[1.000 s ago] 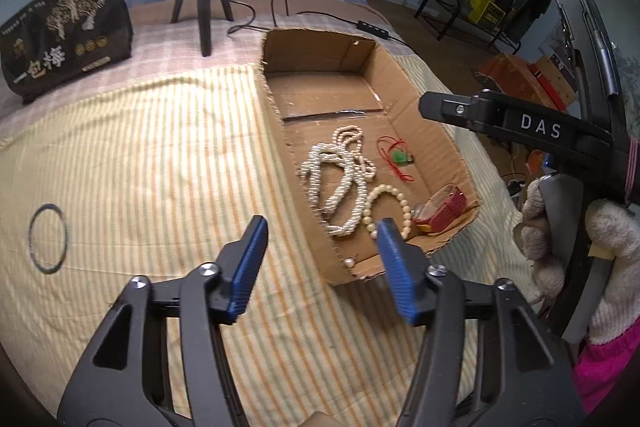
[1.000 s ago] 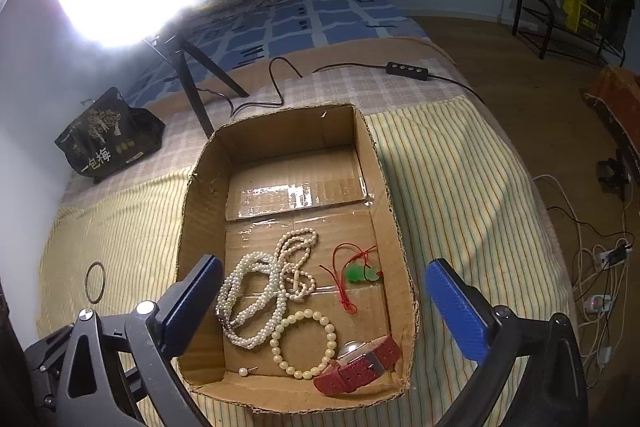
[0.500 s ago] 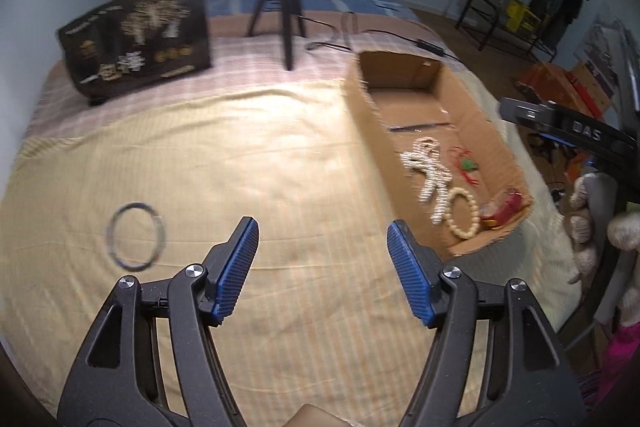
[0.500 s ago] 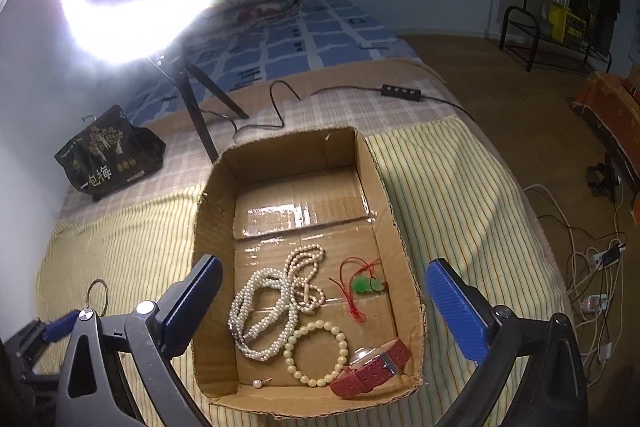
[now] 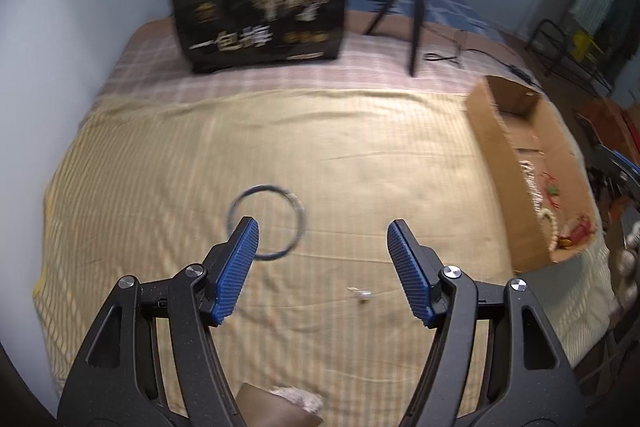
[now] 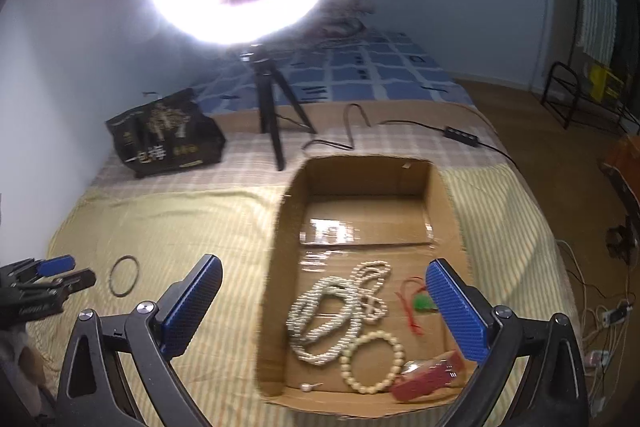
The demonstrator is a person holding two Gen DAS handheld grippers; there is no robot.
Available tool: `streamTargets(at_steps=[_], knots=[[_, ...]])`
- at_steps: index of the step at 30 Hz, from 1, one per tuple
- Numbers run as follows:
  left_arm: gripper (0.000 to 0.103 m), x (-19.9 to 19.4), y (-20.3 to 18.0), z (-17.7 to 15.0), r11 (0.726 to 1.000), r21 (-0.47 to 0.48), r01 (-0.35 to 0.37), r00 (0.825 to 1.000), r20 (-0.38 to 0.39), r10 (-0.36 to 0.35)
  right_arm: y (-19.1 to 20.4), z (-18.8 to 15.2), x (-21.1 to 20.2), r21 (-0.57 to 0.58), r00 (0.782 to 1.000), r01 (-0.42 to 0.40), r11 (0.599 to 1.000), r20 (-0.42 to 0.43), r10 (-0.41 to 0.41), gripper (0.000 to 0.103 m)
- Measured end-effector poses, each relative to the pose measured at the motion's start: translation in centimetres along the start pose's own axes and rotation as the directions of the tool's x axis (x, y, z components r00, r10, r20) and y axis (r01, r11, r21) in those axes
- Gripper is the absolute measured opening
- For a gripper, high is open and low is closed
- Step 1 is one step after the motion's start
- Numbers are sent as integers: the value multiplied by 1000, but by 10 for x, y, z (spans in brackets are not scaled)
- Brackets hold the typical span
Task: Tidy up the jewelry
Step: 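Move the left tool to the dark bangle ring while the right tool approaches the second pearl earring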
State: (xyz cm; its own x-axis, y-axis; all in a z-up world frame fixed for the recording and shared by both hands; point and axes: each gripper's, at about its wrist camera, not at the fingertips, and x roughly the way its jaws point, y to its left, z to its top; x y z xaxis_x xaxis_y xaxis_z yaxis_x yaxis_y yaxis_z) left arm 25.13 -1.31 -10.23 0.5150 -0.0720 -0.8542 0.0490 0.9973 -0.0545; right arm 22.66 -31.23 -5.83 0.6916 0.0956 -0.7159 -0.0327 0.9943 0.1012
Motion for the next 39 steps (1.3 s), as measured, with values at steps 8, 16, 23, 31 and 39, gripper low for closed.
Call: streamTargets(at_steps=[8, 16, 23, 31, 39], knots=[[69, 23, 45, -1, 995, -99, -16, 998, -59, 10, 66, -17, 8, -151, 995, -94, 984, -42, 88, 103], [69, 50, 60, -3, 981, -192, 35, 992, -115, -58, 122, -42, 30, -265, 964, -229, 937, -192, 182, 103], [69, 68, 62, 1, 972, -228, 50, 989, -125, -80, 147, -61, 51, -295, 932, -295, 909, -297, 206, 94], [69, 89, 57, -1, 976, -217, 31, 984, -165, -68, 164, -80, 71, -298, 891, -357, 885, -392, 227, 76], [69, 93, 69, 3, 968, -250, 7, 987, -151, -46, 172, -88, 78, -290, 869, -392, 873, -429, 248, 57]])
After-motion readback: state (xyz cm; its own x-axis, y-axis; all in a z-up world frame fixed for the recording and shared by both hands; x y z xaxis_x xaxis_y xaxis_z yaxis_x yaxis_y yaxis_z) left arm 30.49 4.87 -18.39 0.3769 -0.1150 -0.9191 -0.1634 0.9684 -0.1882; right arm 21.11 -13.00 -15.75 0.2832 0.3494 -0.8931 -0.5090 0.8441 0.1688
